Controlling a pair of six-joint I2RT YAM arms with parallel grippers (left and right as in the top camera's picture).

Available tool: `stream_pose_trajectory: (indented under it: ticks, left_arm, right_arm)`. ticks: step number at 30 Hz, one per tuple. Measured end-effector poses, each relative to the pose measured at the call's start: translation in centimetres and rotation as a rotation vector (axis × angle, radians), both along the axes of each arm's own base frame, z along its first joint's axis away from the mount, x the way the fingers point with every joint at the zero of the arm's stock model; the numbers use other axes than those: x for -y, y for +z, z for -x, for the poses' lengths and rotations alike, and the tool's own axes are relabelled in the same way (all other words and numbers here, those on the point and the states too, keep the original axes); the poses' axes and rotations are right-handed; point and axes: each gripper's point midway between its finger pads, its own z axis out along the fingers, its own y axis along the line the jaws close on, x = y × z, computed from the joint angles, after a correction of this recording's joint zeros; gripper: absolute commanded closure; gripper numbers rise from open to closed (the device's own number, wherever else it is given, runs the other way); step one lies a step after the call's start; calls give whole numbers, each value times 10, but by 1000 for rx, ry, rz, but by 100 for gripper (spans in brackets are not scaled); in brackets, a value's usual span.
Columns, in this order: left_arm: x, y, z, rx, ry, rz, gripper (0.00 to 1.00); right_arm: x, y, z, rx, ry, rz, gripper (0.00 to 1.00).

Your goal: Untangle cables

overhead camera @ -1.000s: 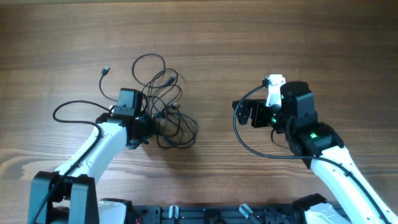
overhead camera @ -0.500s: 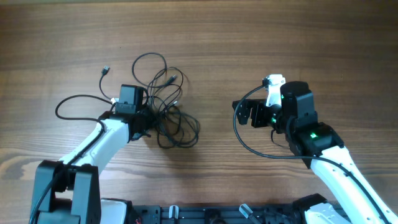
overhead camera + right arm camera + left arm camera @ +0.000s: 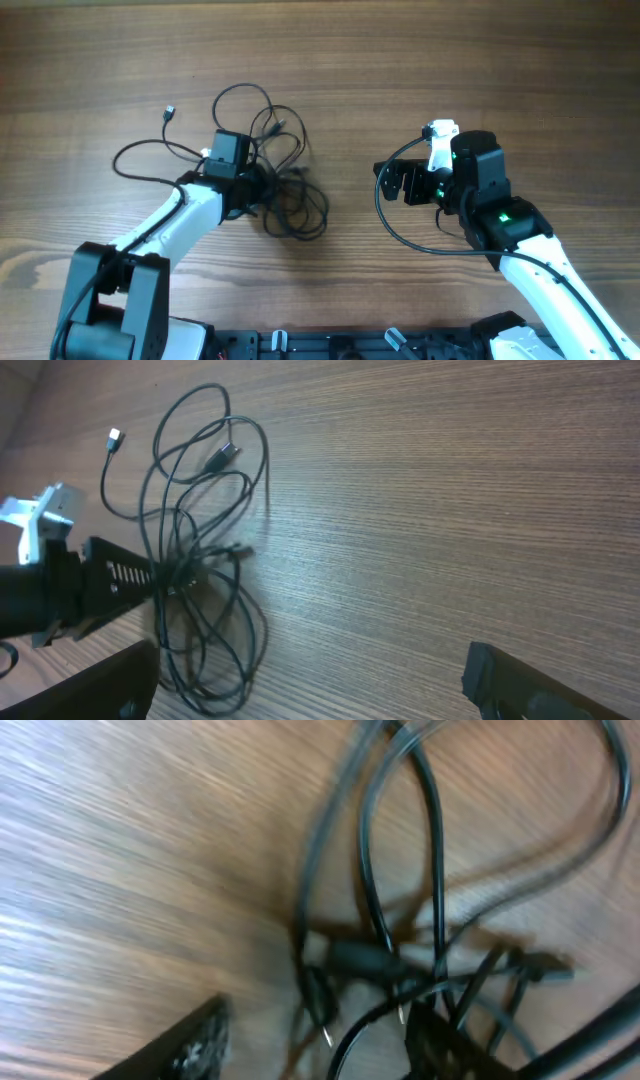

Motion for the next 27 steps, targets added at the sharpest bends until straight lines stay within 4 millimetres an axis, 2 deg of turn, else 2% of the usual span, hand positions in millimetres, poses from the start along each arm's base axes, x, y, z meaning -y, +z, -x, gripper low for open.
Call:
stream_pose_trajectory:
  ticks: [4,7,11,12,13,14,15,18,21,24,26,27]
  left_arm:
    - [9,-1,13,-54,-47,33,43]
    - [11,-3,28,-117,-62,46,43]
    - [10,-4,37,-153,-75,42,48]
    - [10,-5,39,-160,-79,40,52]
    - [9,-5,40,-165,-82,37,68]
    - [9,-5,41,-169,-87,35,77]
    - [8,-6,43,-175,-95,31,82]
    - [5,-8,49,-187,-127,11,76]
    - [6,-8,48,-182,-140,12,76]
    - [6,-9,48,-182,-141,10,81]
    - [5,-9,49,-186,-142,6,94]
    - [4,-10,50,-189,-142,-1,96]
  right_arm:
    - [0,0,0,0,0,0,0]
    - [0,0,0,-1,0,0,0]
    - [0,0,0,-2,0,1,0]
    - [0,-1,0,-3,0,1,0]
    - [0,-1,1,-3,0,1,0]
    - [0,-1,1,-4,0,1,0]
    - [0,-1,1,-4,0,1,0]
    - [0,-1,1,-4,0,1,0]
    - [0,-1,1,-4,0,1,0]
    - [0,-1,1,-4,0,1,0]
    - [0,-1,1,-4,0,1,0]
    - [0,-1,1,-4,0,1,0]
